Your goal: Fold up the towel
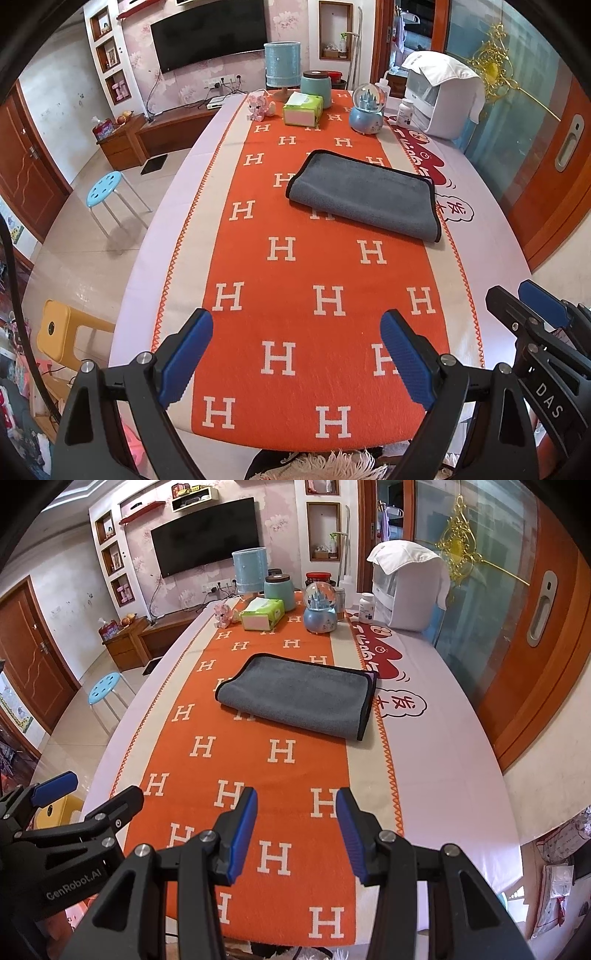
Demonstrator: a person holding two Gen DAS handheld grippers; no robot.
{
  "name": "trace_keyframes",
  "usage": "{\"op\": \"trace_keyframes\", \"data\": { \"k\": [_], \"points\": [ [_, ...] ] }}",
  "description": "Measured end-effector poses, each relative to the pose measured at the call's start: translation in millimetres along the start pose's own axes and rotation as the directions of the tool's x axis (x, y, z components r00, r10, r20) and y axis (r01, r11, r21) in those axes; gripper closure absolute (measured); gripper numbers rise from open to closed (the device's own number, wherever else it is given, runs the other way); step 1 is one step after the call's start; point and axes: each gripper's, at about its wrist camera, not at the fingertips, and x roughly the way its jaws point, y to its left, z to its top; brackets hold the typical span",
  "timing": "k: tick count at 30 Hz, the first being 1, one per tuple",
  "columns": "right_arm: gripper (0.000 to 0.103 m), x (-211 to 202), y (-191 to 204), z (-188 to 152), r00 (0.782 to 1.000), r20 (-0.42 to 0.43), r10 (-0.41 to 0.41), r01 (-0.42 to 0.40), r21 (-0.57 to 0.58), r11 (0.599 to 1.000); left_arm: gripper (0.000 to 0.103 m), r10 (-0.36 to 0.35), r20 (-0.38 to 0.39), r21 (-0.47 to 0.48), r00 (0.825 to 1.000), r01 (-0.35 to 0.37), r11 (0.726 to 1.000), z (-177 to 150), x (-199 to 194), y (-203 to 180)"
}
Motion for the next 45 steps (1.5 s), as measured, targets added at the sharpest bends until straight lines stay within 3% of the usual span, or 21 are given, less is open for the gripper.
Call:
{"op": "trace_keyframes", "data": {
  "k": [45],
  "points": [
    [0.059,5.6,3.5,-3.4,1.0,-0.012,0.002,-0.002,-0.006,1.0,0.012,-0.003,-0.007,0.003,1.0,0.003,1.0,-0.5,0.6,0.8]
  ]
}}
